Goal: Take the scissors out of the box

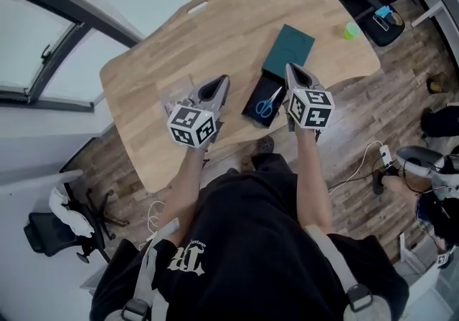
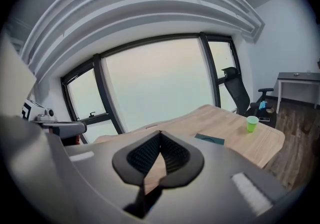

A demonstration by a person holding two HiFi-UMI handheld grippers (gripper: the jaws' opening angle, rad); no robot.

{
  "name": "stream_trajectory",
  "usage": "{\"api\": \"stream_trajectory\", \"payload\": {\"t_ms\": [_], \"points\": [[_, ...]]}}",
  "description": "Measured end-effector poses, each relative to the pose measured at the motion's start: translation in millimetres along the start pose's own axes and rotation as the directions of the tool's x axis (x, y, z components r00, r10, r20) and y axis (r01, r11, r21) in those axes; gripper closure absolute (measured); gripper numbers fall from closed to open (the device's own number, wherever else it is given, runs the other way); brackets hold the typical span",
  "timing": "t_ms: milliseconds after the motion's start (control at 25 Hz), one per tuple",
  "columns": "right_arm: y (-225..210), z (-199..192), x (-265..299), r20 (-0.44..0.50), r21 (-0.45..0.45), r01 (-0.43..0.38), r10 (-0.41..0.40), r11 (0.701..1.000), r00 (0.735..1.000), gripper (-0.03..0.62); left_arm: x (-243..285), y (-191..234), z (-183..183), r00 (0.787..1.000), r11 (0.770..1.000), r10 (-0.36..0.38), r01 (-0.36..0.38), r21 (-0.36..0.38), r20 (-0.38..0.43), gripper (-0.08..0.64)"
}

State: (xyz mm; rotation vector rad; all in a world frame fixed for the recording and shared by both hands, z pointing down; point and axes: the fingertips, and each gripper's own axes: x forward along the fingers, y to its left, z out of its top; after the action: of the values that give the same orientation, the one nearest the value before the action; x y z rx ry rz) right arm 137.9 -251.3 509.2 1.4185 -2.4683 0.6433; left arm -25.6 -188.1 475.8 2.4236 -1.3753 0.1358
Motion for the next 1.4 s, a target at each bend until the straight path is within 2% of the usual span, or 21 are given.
{"api": "stream_trajectory", "payload": {"t_ms": [320, 560, 680, 880, 1120, 1200, 1400], "points": [[-4.5, -6.4, 38.2, -0.06, 0.019, -0.051, 0.052, 0.999, 0.997, 0.588, 15.0, 13.7, -8.5, 0.998, 0.999, 0.053, -0.053, -0.01, -0.031, 0.558], [-5.2, -35.6, 52.4, -0.138, 0.042, -0.048, 0.053, 0.998, 0.989, 0.588, 13.7, 26.9, -30.6, 0.998, 0.997, 0.04, -0.042, -0.058, -0.048, 0.558], [-4.1, -55.8, 57.3, -0.19, 0.05, -0.025, 0.034, 0.998, 0.981, 0.588, 11.7, 39.8, -43.2, 0.997, 0.996, 0.027, -0.033, -0.078, -0.068, 0.558], [-1.3, -87.4, 63.2, -0.27, 0.06, 0.044, -0.027, 0.997, 0.962, 0.588, 12.6, 56.0, -55.4, 0.994, 0.996, -0.04, 0.031, -0.088, -0.099, 0.558], [4.9, -138.7, 63.2, -0.382, 0.072, 0.135, -0.097, 0.988, 0.919, 0.584, 11.8, 69.3, -69.7, 0.984, 0.99, -0.125, 0.115, -0.086, -0.13, 0.558], [7.7, -157.8, 61.3, -0.426, 0.084, 0.158, -0.108, 0.984, 0.898, 0.545, 11.3, 71.1, -74.6, 0.978, 0.987, -0.149, 0.138, -0.085, -0.143, 0.558], [6.9, -205.2, 49.9, -0.542, 0.12, 0.269, -0.164, 0.956, 0.824, 0.496, 9.0, 74.7, -82.4, 0.966, 0.979, -0.199, 0.187, -0.086, -0.163, 0.558]]}}
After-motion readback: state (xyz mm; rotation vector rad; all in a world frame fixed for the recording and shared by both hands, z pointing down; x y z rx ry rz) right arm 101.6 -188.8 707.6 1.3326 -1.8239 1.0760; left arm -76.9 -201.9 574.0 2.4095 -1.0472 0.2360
